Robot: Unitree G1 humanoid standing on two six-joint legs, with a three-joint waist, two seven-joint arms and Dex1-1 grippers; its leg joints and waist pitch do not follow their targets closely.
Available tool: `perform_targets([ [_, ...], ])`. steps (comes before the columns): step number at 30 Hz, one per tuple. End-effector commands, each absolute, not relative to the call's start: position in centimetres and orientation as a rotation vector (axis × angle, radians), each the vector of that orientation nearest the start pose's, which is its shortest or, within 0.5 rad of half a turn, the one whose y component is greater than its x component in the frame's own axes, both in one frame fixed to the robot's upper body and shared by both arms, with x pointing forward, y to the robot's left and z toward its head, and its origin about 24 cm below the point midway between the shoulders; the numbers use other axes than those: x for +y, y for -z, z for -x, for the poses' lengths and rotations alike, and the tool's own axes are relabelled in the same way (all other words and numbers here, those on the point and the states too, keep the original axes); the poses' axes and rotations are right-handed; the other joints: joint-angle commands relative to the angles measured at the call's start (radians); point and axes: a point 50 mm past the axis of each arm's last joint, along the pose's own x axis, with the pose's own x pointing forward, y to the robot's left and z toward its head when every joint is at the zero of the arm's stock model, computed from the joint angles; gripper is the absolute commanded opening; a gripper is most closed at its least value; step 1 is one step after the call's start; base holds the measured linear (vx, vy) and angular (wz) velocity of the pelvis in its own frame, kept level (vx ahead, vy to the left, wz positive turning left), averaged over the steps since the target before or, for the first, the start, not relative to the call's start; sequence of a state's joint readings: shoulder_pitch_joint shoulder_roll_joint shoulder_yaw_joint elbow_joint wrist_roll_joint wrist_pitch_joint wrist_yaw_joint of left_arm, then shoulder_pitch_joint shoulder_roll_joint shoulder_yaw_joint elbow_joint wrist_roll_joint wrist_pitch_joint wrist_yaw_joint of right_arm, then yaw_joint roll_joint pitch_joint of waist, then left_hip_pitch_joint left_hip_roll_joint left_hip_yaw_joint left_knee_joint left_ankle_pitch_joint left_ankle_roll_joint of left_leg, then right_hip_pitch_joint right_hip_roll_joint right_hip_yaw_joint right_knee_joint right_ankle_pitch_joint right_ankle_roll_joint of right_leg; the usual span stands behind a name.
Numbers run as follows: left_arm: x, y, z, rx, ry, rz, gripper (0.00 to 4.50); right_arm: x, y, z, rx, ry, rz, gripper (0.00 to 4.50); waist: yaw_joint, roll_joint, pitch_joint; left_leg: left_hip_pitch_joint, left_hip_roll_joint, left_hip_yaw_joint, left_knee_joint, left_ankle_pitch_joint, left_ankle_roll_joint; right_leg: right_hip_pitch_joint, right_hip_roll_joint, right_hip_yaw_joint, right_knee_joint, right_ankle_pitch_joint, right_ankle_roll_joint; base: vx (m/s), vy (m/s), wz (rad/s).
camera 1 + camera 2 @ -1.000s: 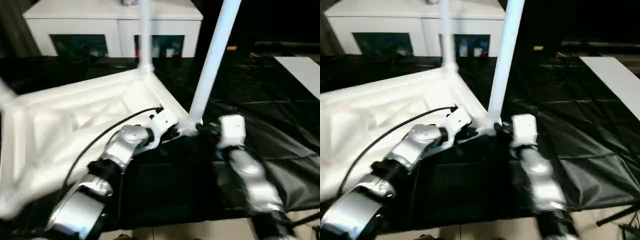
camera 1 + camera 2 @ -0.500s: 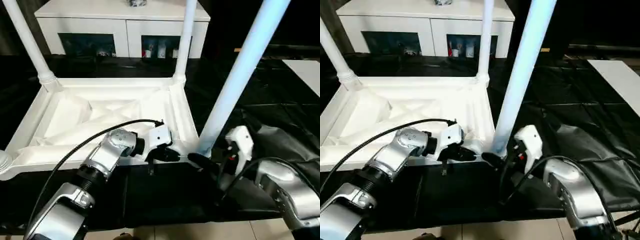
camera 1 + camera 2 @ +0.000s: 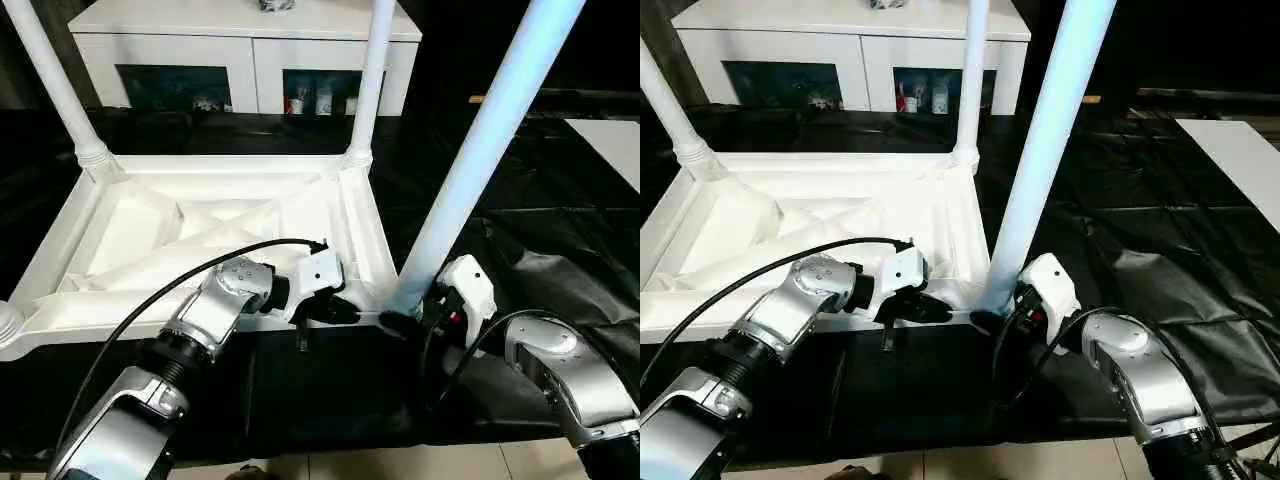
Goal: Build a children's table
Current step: Rotate leg to tighten
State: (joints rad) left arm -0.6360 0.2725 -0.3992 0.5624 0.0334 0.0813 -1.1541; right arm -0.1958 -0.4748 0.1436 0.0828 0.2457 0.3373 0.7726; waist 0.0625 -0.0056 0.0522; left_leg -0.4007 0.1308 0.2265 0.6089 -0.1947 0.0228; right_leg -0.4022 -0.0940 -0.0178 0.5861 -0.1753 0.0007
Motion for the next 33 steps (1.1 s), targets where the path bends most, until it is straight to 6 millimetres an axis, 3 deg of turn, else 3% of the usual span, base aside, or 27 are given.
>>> perform_targets([
  [1,7.8,-5.8,-31.0,0.358,1.479,-0.487,0.0,-17.8,-5.2,-27.0,0.334,-0.853,0.133,3.44,0.0,-0.011,-0.066,0.042,0.104,-0.054,-0.085,-0.185,0.047,0.032,-0.072,0.029,-0.047,-0.096,-0.25,0.0,0.0,0.0],
  [10,7.9,-5.7,-31.0,0.372,1.48,-0.495,0.0,-17.9,-4.3,-26.6,0.377,-0.873,0.157,2.79,0.001,-0.011,-0.066,0.042,0.104,-0.054,-0.084,-0.185,0.049,0.033,-0.072,0.028,-0.047,-0.096,-0.255,0.0,0.0,0.0],
  [14,8.1,-5.5,-31.0,0.388,1.466,-0.494,0.0,-18.1,-3.9,-26.5,0.397,-0.867,0.161,2.7,0.001,-0.01,-0.067,0.042,0.104,-0.054,-0.082,-0.176,0.053,0.034,-0.072,0.028,-0.045,-0.084,-0.26,0.0,0.0,0.0],
  [17,8.2,-5.2,-31.5,0.405,1.392,-0.481,0.0,-18.1,-3.3,-27.2,0.391,-0.752,0.118,2.69,-0.001,-0.01,-0.066,0.041,0.103,-0.054,-0.082,-0.18,0.053,0.031,-0.073,0.028,-0.046,-0.094,-0.263,0.0,0.0,0.0],
  [21,7.6,-5.1,-32.5,0.397,1.269,-0.445,0.0,-16.8,-2.5,-28.5,0.343,-0.517,0.012,2.68,-0.015,-0.015,-0.058,0.041,0.099,-0.058,-0.09,-0.3,-0.006,0.021,-0.071,0.029,-0.063,-0.268,-0.231,0.0,0.0,0.0],
  [23,7.0,-5.0,-33.1,0.396,1.191,-0.448,0.0,-15.7,-2.3,-29.2,0.321,-0.393,-0.043,2.67,-0.024,-0.011,-0.057,0.046,0.099,-0.067,-0.094,-0.366,-0.051,0.014,-0.072,0.028,-0.07,-0.368,-0.197,0.0,0.0,0.0],
  [24,6.6,-5.0,-33.4,0.397,1.153,-0.434,0.0,-15.0,-2.1,-29.6,0.317,-0.334,-0.082,2.67,-0.037,-0.007,-0.056,0.048,0.097,-0.071,-0.098,-0.426,-0.08,0.005,-0.07,0.028,-0.076,-0.423,-0.171,0.0,0.0,0.0],
  [25,6.4,-5.1,-33.7,0.394,1.12,-0.429,0.0,-14.6,-2.1,-29.9,0.317,-0.302,-0.1,2.67,-0.038,-0.008,-0.056,0.051,0.096,-0.072,-0.098,-0.444,-0.086,0.003,-0.07,0.028,-0.079,-0.441,-0.163,0.0,0.0,0.0],
  [28,4.9,-5.3,-34.8,0.402,0.974,-0.374,0.0,-11.5,-1.6,-31.3,0.339,-0.195,-0.122,2.67,-0.052,-0.003,-0.057,0.049,0.092,-0.078,-0.103,-0.48,-0.116,0.001,-0.066,0.023,-0.081,-0.447,-0.148,0.0,0.0,0.0],
  [29,4.6,-5.4,-35.1,0.398,0.92,-0.36,0.0,-10.9,-1.6,-31.6,0.336,-0.187,-0.122,2.67,-0.053,0.006,-0.059,0.048,0.092,-0.084,-0.106,-0.484,-0.118,0.007,-0.069,0.022,-0.081,-0.427,-0.144,0.0,0.0,0.0],
  [33,3.4,-5.8,-35.9,0.357,0.796,-0.355,0.0,-8.5,-2.3,-33.0,0.315,-0.136,-0.103,2.67,-0.066,0.004,-0.063,0.056,0.088,-0.074,-0.104,-0.492,-0.115,0.0,-0.061,0.021,-0.083,-0.335,-0.165,0.0,0.0,0.0],
])
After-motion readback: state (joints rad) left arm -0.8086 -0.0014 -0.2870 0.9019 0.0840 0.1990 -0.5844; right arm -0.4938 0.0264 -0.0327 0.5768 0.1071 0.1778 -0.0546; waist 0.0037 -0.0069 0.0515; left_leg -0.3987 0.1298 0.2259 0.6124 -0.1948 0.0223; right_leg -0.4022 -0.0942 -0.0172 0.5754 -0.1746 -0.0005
